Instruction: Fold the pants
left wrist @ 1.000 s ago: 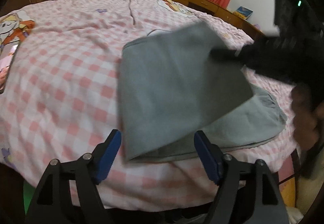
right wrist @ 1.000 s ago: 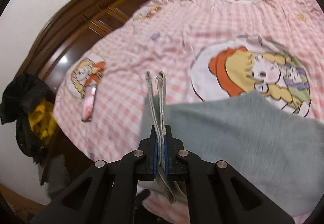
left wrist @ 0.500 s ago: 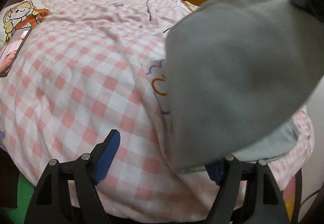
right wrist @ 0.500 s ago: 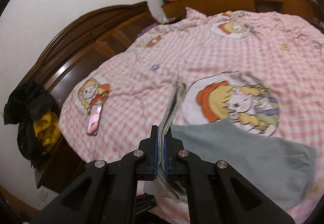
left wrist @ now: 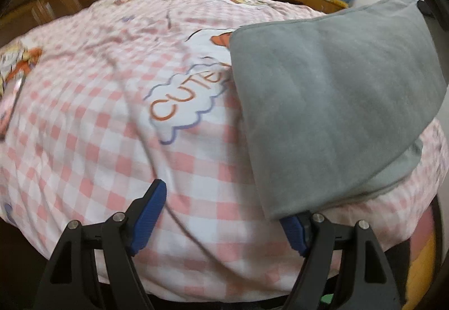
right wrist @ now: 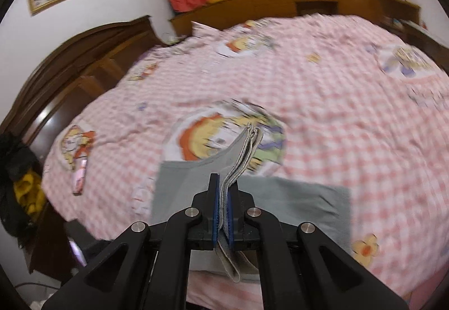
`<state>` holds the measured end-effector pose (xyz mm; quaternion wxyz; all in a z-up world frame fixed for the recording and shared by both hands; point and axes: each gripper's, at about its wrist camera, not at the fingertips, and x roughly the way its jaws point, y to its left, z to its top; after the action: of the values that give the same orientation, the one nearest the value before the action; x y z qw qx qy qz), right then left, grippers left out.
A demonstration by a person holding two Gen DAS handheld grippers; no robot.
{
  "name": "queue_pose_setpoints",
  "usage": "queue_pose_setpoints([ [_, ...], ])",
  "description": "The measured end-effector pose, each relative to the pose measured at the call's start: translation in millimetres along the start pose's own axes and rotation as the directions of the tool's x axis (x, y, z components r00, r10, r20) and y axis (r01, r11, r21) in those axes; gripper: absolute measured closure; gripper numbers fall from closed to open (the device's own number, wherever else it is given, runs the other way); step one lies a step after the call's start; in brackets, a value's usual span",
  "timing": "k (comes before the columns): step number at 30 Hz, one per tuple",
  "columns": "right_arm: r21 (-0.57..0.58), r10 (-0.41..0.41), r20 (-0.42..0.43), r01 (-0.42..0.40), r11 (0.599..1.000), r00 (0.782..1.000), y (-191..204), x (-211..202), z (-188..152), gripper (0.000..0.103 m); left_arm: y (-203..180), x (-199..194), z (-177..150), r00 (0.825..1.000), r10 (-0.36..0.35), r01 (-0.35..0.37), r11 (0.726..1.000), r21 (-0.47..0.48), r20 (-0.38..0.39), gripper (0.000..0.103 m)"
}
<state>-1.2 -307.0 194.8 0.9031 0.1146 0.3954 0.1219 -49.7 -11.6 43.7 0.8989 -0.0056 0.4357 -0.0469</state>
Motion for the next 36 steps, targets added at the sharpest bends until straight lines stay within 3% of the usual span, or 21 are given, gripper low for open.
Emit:
queue_pose_setpoints([
  [8,0.135,-0.097,-0.116,0.112,0.984,0.988,-89,49,-40,0.098,-29,3,-3,0.998,0.061,-0.061,0.99,0.123,0.003,0.022],
  [13,0.213,-0.091,-0.195,0.133,0.968,0.976,-125,84,-65,0.098,-36,11,-7,0.997,0.059,-0.051,0.987,0.154,-0.044,0.022],
  [17,0.222,-0.091,-0.187,0.132,0.966,0.978,-130,88,-72,0.098,-31,12,-9,0.998,0.033,-0.025,0.992,0.126,-0.061,0.022],
  [20,0.195,-0.111,-0.119,0.133,0.972,0.987,-120,70,-68,0.098,-29,12,-10,0.997,0.027,-0.018,0.993,0.117,-0.072,0.022],
  [24,0.07,-0.241,-0.031,0.242,0.968,0.97,-99,49,-63,0.098,-27,8,-10,0.998,0.019,-0.011,0.992,0.124,-0.066,0.022],
  [29,0.063,-0.259,-0.142,0.27,0.961,0.955,-117,81,-76,0.097,-24,-6,-6,0.999,-0.028,0.033,0.99,0.137,-0.042,0.022],
  [36,0.086,-0.237,-0.119,0.248,0.965,0.964,-122,74,-79,0.095,-25,-22,3,0.997,-0.063,0.067,0.986,0.152,-0.035,0.022],
])
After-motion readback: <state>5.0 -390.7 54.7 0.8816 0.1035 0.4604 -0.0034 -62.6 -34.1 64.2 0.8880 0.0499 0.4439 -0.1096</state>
